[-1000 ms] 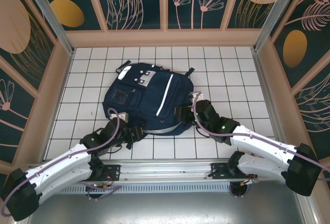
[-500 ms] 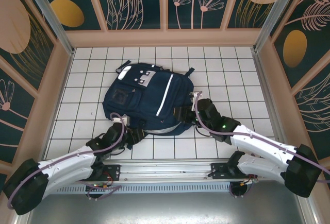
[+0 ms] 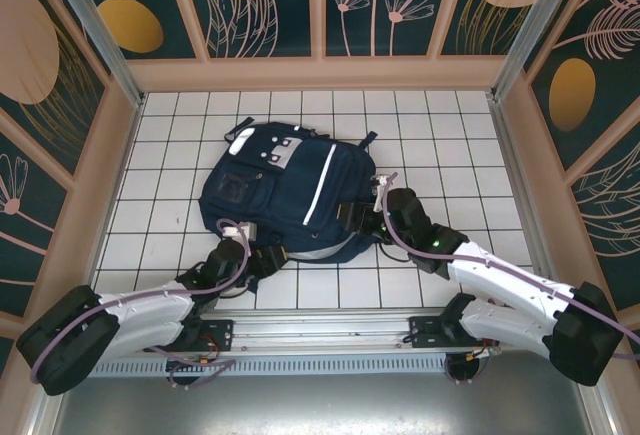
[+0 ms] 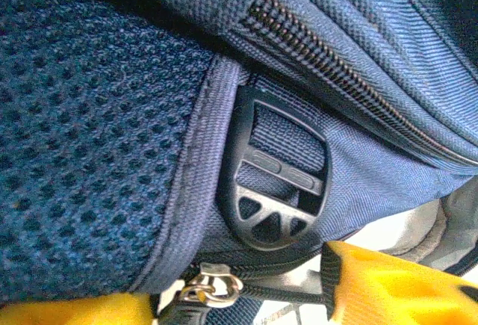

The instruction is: Pack the student bag

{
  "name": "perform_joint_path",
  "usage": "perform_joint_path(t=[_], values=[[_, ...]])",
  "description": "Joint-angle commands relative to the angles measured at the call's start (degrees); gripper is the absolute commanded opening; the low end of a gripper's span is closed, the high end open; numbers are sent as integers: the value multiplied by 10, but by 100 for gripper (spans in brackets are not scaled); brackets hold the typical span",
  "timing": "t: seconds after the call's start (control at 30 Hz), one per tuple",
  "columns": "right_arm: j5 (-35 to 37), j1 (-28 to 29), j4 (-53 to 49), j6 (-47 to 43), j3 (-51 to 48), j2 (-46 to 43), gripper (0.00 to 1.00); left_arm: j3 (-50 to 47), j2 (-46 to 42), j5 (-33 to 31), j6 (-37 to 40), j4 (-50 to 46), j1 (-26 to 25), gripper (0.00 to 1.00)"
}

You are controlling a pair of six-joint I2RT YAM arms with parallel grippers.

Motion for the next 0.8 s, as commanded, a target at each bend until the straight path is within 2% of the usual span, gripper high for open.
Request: perform_joint_path(t=[0.0, 0.1, 0.27, 0.47, 0.63, 0.77], values=[[-11, -5, 11, 10, -3, 1, 55, -28, 4, 22, -22, 14, -3, 50], [-10, -6, 8, 11, -1, -1, 54, -26, -16, 11, -19, -3, -2, 34], [-6, -7, -8, 2, 19, 10, 54, -23, -29, -11, -10, -58, -2, 20], [9, -1, -94, -13, 101, 84, 51, -22, -59, 7, -5, -87, -2, 5], [9, 15, -112, -4, 130, 124, 49, -8, -87, 36, 10, -118, -2, 0], [29, 15, -172, -10, 192, 174, 55, 0, -105, 45, 16, -148, -3, 0]])
